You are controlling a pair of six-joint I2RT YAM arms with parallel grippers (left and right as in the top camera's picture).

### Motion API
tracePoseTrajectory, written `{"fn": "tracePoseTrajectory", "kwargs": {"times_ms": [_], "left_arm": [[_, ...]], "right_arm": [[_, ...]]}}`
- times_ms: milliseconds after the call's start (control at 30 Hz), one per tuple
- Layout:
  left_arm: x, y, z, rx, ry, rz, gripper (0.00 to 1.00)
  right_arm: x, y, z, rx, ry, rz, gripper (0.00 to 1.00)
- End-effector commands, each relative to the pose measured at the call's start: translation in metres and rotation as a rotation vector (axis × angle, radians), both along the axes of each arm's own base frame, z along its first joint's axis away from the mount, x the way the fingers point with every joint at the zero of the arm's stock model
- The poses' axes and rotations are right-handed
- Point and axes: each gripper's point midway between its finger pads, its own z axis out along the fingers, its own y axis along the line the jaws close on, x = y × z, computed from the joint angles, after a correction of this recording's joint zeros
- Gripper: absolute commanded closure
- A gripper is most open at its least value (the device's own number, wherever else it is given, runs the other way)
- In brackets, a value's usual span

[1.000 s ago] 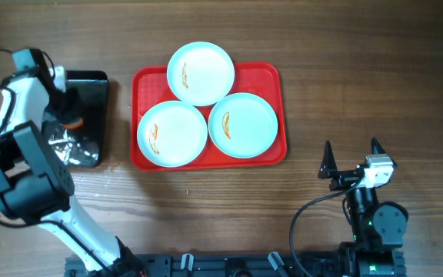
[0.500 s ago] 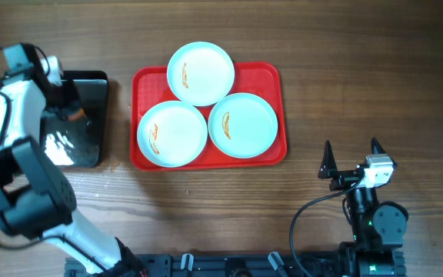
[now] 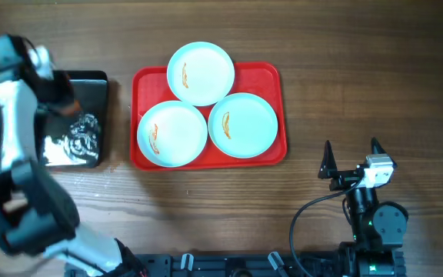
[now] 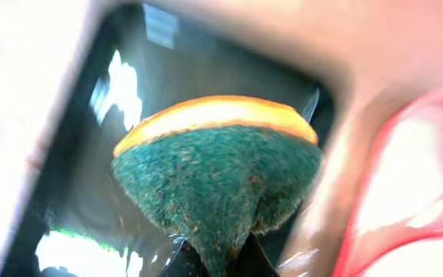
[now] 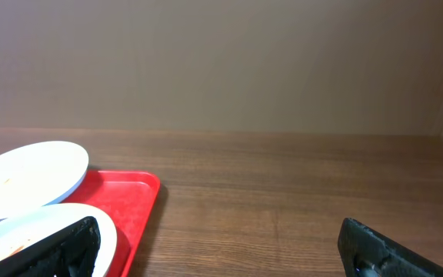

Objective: Clean dirty plates on tray and stack at the side
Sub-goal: 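Lift the sponge and carry it over the lower-left plate, then reach the right gripper to the lower-left plate rim and grip it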

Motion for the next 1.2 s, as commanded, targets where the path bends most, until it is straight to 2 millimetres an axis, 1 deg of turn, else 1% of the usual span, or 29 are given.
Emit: {"fn": "tracePoseTrajectory", "kwargs": {"times_ms": [0, 67, 100, 133, 167, 200, 233, 267, 300, 333, 367, 400, 433, 467, 500, 567, 600, 633, 733, 833, 867, 900, 933, 967, 1000, 1067, 1167], "left_arm": [[0.014, -0.014, 0.098, -0.025, -0.275, -0.006, 0.96], [0.003, -0.018, 0.040, -0.071, -0.152, 0.004, 0.96], [-0.003, -0.019, 0.003, -0.093, -0.089, 0.010, 0.96], [-0.016, -0.007, -0.038, -0.060, 0.009, 0.053, 0.96], [-0.021, 0.004, -0.044, -0.027, 0.037, 0.083, 0.96], [-0.018, 0.013, -0.031, -0.027, 0.008, 0.106, 0.96], [-0.012, 0.018, -0.005, -0.045, -0.055, 0.146, 0.96], [-0.004, 0.016, 0.025, -0.083, -0.129, 0.154, 0.96], [0.007, 0.004, 0.062, -0.154, -0.234, 0.116, 0.96], [0.014, -0.013, 0.097, -0.227, -0.331, 0.063, 0.96], [0.017, -0.028, 0.125, -0.288, -0.408, 0.010, 0.96], [0.015, -0.043, 0.144, -0.332, -0.454, -0.026, 0.96], [0.011, -0.054, 0.153, -0.362, -0.465, -0.036, 0.96], [0.004, -0.071, 0.149, -0.399, -0.418, -0.038, 0.96], [-0.001, -0.087, 0.138, -0.425, -0.357, -0.051, 0.96], [-0.013, -0.118, 0.104, -0.476, -0.219, -0.077, 0.96], [-0.020, -0.135, 0.081, -0.501, -0.138, -0.095, 0.96], [-0.028, -0.160, 0.051, -0.529, -0.043, -0.128, 0.96], [-0.047, -0.209, -0.007, -0.557, 0.127, -0.214, 0.96], [-0.046, -0.240, -0.043, -0.530, 0.181, -0.292, 0.96], [-0.046, -0.246, -0.056, -0.493, 0.206, -0.289, 0.96], [-0.048, -0.240, -0.075, -0.394, 0.258, -0.217, 0.96], [-0.051, -0.234, -0.086, -0.326, 0.289, -0.166, 0.96], [-0.052, -0.234, -0.092, -0.299, 0.304, -0.153, 0.96], [-0.056, -0.242, -0.098, -0.293, 0.326, -0.174, 0.96], [-0.059, -0.247, -0.102, -0.278, 0.337, -0.191, 0.96], [-0.066, -0.239, -0.106, -0.208, 0.365, -0.139, 0.96]], "right_arm": [[0.000, -0.003, 0.002, -0.014, -0.010, -0.016, 0.00], [0.000, -0.003, 0.002, -0.014, -0.010, -0.016, 0.00], [0.000, -0.003, 0.002, -0.014, -0.010, -0.016, 0.00], [0.000, -0.003, 0.002, -0.014, -0.010, -0.016, 0.00], [0.000, -0.003, 0.002, -0.014, -0.010, -0.016, 0.00], [0.000, -0.003, 0.002, -0.014, -0.010, -0.016, 0.00], [0.000, -0.003, 0.002, -0.014, -0.010, -0.016, 0.00], [0.000, -0.003, 0.002, -0.014, -0.010, -0.016, 0.00], [0.000, -0.003, 0.002, -0.014, -0.010, -0.016, 0.00], [0.000, -0.003, 0.002, -0.014, -0.010, -0.016, 0.00], [0.000, -0.003, 0.002, -0.014, -0.010, -0.016, 0.00], [0.000, -0.003, 0.002, -0.014, -0.010, -0.016, 0.00], [0.000, -0.003, 0.002, -0.014, -0.010, -0.016, 0.00], [0.000, -0.003, 0.002, -0.014, -0.010, -0.016, 0.00], [0.000, -0.003, 0.002, -0.014, -0.010, -0.016, 0.00], [0.000, -0.003, 0.002, -0.014, -0.010, -0.016, 0.00], [0.000, -0.003, 0.002, -0.014, -0.010, -0.016, 0.00], [0.000, -0.003, 0.002, -0.014, -0.010, -0.016, 0.00], [0.000, -0.003, 0.002, -0.014, -0.011, -0.016, 0.00], [0.000, -0.003, 0.002, -0.014, -0.010, -0.016, 0.00], [0.000, -0.003, 0.002, -0.014, -0.010, -0.016, 0.00], [0.000, -0.003, 0.002, -0.014, -0.011, -0.016, 0.00], [0.000, -0.003, 0.002, -0.014, -0.010, -0.016, 0.00], [0.000, -0.003, 0.002, -0.014, -0.011, -0.016, 0.00], [0.000, -0.003, 0.002, -0.014, -0.010, -0.016, 0.00], [0.000, -0.003, 0.002, -0.014, -0.010, -0.016, 0.00], [0.000, -0.001, 0.003, -0.013, -0.014, -0.004, 0.00]]}}
